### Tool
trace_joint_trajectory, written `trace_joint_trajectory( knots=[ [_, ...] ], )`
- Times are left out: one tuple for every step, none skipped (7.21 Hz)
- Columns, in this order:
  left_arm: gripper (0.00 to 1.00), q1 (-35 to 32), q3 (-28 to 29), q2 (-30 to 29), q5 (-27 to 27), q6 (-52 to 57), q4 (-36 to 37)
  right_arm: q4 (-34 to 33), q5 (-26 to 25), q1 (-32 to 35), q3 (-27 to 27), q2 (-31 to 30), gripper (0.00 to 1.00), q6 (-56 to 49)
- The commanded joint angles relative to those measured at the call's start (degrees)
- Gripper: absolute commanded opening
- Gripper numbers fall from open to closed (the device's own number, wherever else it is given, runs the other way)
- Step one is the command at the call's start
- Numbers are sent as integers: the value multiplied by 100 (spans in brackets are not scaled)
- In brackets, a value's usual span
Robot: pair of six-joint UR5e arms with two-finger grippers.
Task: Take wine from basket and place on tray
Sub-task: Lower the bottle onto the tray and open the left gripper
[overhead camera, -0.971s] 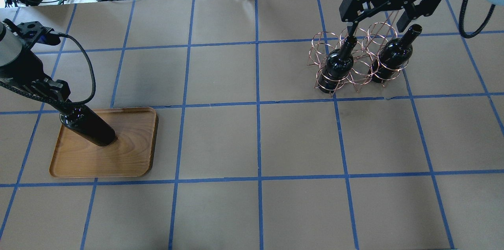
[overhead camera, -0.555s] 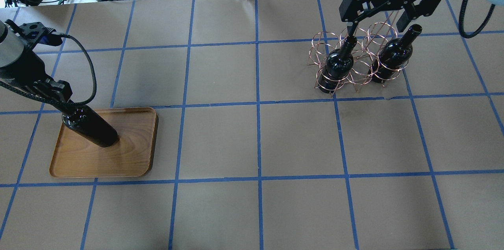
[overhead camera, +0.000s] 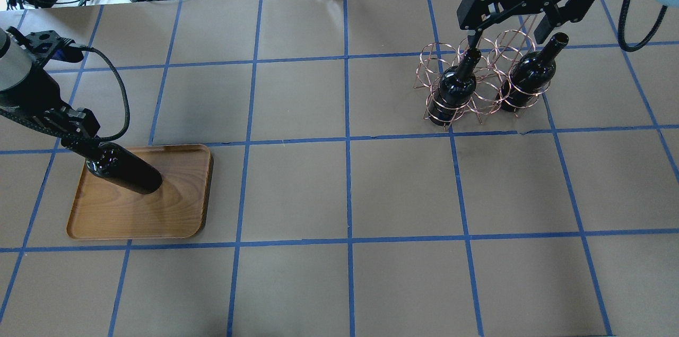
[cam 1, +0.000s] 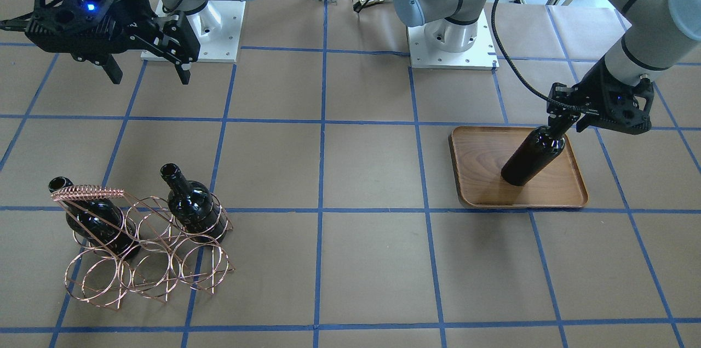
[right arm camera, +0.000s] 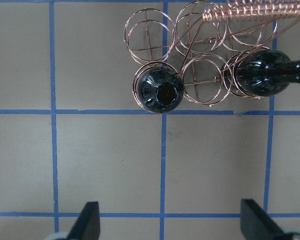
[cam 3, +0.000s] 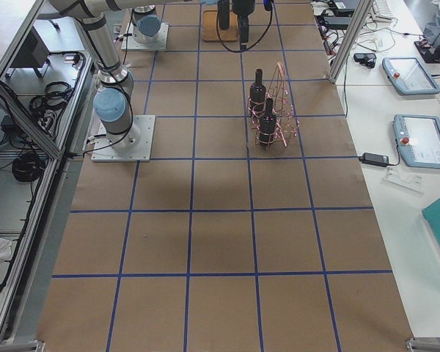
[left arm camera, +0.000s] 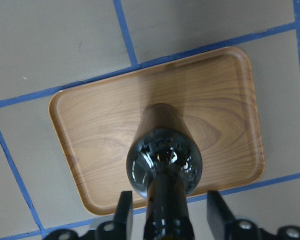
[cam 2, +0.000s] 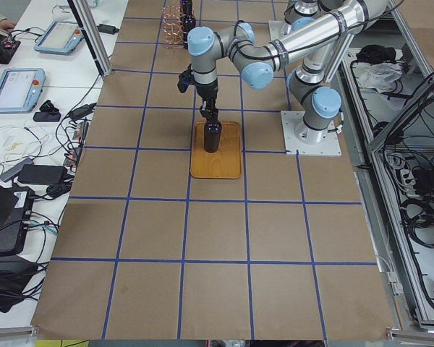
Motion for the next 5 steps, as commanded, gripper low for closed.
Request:
trace_joint_trajectory(
  knots=[
    [100, -14, 110, 56, 2, -190, -179, -1, 0, 0, 0, 0, 100, 0],
    [100, -58, 380, 143, -7, -696, -598, -1, 0, 0, 0, 0, 100, 0],
    [100, -206, 722, 266, -16, -1632, -1011, 8, 0, 0, 0, -9, 100, 0],
    [100, -538, 978, 415, -7, -2024, -1128, -1, 0, 0, 0, -9, 100, 0],
    [100, -907, 1076, 399, 19, -2602, -1190, -1, 0, 0, 0, -9, 100, 0]
  ],
)
